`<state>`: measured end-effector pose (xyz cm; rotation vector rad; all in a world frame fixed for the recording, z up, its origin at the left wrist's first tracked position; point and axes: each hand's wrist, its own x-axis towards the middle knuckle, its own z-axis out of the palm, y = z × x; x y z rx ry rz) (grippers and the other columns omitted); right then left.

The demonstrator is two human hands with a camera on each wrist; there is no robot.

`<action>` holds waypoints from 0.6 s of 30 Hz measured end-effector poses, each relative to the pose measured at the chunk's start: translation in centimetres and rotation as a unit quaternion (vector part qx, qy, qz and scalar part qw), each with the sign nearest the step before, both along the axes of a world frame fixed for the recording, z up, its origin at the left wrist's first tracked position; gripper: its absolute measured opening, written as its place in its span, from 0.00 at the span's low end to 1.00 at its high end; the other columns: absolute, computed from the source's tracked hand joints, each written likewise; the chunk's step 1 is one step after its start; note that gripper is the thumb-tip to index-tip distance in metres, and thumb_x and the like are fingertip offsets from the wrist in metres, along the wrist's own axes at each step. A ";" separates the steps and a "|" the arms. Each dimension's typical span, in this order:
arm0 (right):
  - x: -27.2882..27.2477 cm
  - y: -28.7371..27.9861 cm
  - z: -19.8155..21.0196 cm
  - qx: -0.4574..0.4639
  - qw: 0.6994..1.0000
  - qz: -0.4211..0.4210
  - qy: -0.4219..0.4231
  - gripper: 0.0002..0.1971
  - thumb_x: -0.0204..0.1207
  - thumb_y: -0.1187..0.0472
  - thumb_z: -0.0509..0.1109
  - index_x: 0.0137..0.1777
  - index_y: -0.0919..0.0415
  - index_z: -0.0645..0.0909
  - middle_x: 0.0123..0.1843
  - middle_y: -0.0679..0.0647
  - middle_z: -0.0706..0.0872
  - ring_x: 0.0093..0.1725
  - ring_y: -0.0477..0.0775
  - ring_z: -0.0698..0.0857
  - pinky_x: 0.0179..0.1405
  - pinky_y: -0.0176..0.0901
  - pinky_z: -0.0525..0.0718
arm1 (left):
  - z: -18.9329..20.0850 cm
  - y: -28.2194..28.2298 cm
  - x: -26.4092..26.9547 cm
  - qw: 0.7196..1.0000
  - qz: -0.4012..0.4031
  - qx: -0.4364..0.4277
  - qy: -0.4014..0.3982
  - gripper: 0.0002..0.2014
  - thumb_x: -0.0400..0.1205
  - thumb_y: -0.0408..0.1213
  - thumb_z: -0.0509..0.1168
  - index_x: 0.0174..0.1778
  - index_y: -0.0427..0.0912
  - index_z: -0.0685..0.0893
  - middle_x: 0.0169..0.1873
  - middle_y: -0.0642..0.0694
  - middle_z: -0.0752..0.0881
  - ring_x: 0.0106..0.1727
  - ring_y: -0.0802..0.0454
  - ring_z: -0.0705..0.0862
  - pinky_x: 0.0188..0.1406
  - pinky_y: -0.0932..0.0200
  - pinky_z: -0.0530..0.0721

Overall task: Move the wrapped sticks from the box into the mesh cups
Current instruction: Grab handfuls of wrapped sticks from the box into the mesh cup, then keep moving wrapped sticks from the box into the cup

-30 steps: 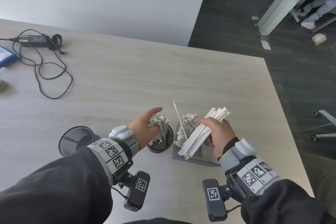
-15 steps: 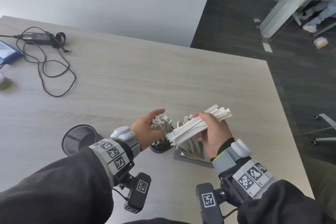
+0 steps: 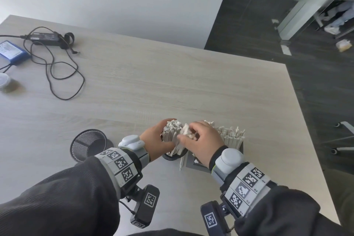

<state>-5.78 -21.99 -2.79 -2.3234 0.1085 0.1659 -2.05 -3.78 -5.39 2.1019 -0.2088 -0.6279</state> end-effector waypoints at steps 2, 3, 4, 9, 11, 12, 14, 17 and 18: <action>-0.2 -0.4 -0.1 0.012 1.000 0.010 0.004 0.18 0.66 0.37 0.72 0.52 0.44 0.84 0.47 0.40 0.80 0.38 0.38 0.79 0.42 0.37 0.77 | -0.1 0.1 0.0 1.000 -0.001 0.004 -0.003 0.30 0.73 0.45 0.72 0.72 0.61 0.74 0.49 0.58 0.89 0.47 0.64 0.87 0.45 0.63 0.84; -0.3 -0.7 -0.2 0.022 1.000 0.004 0.005 0.18 0.66 0.37 0.73 0.54 0.41 0.83 0.48 0.39 0.80 0.37 0.38 0.79 0.42 0.35 0.77 | -0.2 0.2 0.0 1.000 0.002 0.007 -0.004 0.30 0.73 0.44 0.73 0.72 0.60 0.74 0.48 0.58 0.89 0.48 0.63 0.87 0.45 0.62 0.84; -0.4 -1.0 0.0 0.037 0.999 -0.011 0.001 0.19 0.66 0.36 0.72 0.55 0.40 0.82 0.49 0.39 0.80 0.36 0.39 0.79 0.42 0.35 0.79 | -0.3 0.2 0.0 1.000 0.005 0.012 -0.003 0.29 0.73 0.47 0.73 0.71 0.60 0.74 0.49 0.58 0.89 0.49 0.61 0.87 0.47 0.60 0.84; -1.0 -3.8 0.8 0.094 0.985 -0.142 -0.033 0.06 0.80 0.46 0.67 0.45 0.44 0.82 0.39 0.43 0.86 0.37 0.46 0.84 0.39 0.42 0.81 | -0.6 0.4 0.2 0.997 -0.012 0.077 0.016 0.39 0.67 0.70 0.63 0.73 0.57 0.74 0.58 0.55 0.86 0.59 0.51 0.85 0.59 0.49 0.84; -1.6 -5.7 0.3 0.089 0.982 -0.167 -0.005 0.09 0.79 0.47 0.66 0.41 0.46 0.83 0.35 0.47 0.87 0.34 0.48 0.84 0.40 0.51 0.85 | -0.4 0.2 0.2 0.997 -0.017 0.078 0.014 0.34 0.72 0.66 0.65 0.73 0.57 0.74 0.59 0.54 0.86 0.60 0.50 0.84 0.59 0.49 0.83; -1.9 -6.5 0.0 0.080 0.984 -0.161 0.019 0.09 0.76 0.46 0.65 0.40 0.46 0.84 0.35 0.48 0.88 0.35 0.49 0.85 0.43 0.53 0.87 | -0.3 0.2 0.2 0.997 -0.016 0.074 0.016 0.32 0.75 0.63 0.67 0.74 0.57 0.73 0.59 0.54 0.86 0.61 0.51 0.84 0.60 0.49 0.82; -2.9 -7.7 -0.6 0.053 0.988 -0.128 0.071 0.06 0.75 0.49 0.67 0.41 0.43 0.85 0.38 0.46 0.90 0.39 0.49 0.87 0.50 0.52 0.88 | -0.1 0.5 0.1 0.998 -0.014 0.053 0.025 0.34 0.74 0.63 0.70 0.75 0.59 0.70 0.61 0.56 0.83 0.63 0.54 0.81 0.64 0.50 0.80; -4.4 -8.2 -1.0 0.003 0.991 -0.058 0.117 0.03 0.78 0.53 0.72 0.47 0.42 0.85 0.45 0.42 0.89 0.45 0.43 0.86 0.52 0.43 0.85 | 0.1 1.4 -0.4 0.999 -0.030 -0.005 0.034 0.48 0.59 0.75 0.72 0.76 0.68 0.65 0.66 0.58 0.81 0.64 0.61 0.80 0.68 0.51 0.78; -4.7 -8.1 -1.0 -0.021 0.992 -0.030 0.119 0.04 0.77 0.51 0.73 0.51 0.43 0.85 0.49 0.40 0.88 0.48 0.40 0.85 0.52 0.39 0.84 | 0.1 1.6 -0.6 0.998 -0.042 -0.021 0.039 0.52 0.55 0.77 0.73 0.75 0.71 0.62 0.68 0.58 0.80 0.65 0.61 0.81 0.70 0.49 0.79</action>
